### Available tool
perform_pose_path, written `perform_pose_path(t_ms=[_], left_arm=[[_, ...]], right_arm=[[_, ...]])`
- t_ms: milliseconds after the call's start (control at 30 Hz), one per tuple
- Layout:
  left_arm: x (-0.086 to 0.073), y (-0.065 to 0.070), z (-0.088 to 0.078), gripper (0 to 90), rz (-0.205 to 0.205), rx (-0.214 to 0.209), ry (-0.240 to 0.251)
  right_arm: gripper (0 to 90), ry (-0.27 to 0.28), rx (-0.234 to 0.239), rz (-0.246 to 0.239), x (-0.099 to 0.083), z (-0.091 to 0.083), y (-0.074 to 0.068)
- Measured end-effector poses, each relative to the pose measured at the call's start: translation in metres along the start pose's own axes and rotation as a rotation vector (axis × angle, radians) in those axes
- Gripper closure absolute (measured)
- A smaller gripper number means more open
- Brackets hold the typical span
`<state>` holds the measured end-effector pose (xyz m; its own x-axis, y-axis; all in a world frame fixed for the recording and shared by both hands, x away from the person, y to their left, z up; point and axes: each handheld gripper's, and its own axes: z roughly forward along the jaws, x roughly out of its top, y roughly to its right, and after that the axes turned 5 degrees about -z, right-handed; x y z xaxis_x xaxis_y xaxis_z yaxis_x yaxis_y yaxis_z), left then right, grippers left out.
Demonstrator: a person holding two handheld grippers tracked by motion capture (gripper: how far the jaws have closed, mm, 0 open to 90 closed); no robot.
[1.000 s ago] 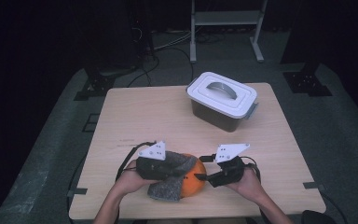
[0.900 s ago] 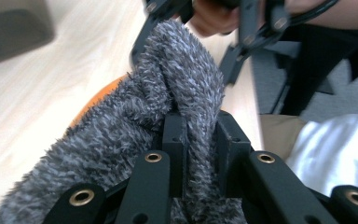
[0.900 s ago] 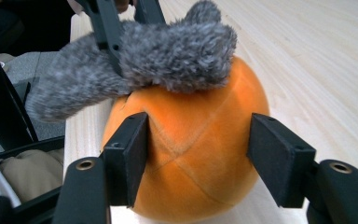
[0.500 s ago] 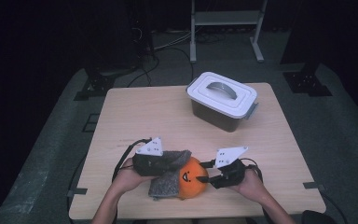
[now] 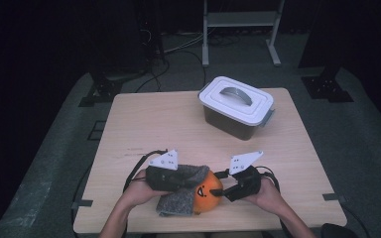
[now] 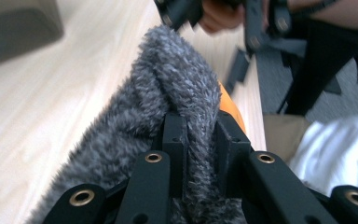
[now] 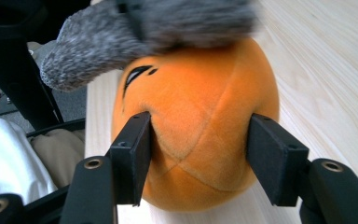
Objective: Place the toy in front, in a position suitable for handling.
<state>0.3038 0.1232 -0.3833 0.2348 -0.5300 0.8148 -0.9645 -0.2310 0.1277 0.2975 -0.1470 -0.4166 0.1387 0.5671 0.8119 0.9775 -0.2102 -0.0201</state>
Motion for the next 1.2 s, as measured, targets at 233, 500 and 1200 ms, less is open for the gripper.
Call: perform_pose_path(t_ms=[233,500,1200], left_arm=[[0.0,-0.001,0.004,76.6,0.011,0.044,-0.038],[-0.007,-0.007,0.003,77.0,-0.014,0.044,-0.047],[0.004,-0.005,-0.004,76.4,-0.015,0.112,0.018]], right_arm=[[52.9,-0.011,-0.028,-0.042,-0.001,-0.001,-0.001],[39.5,0.011,0.015,0.082,-0.008,-0.007,0.016],[55.8,-0.008,-0.019,-0.141,0.008,-0.016,0.012]])
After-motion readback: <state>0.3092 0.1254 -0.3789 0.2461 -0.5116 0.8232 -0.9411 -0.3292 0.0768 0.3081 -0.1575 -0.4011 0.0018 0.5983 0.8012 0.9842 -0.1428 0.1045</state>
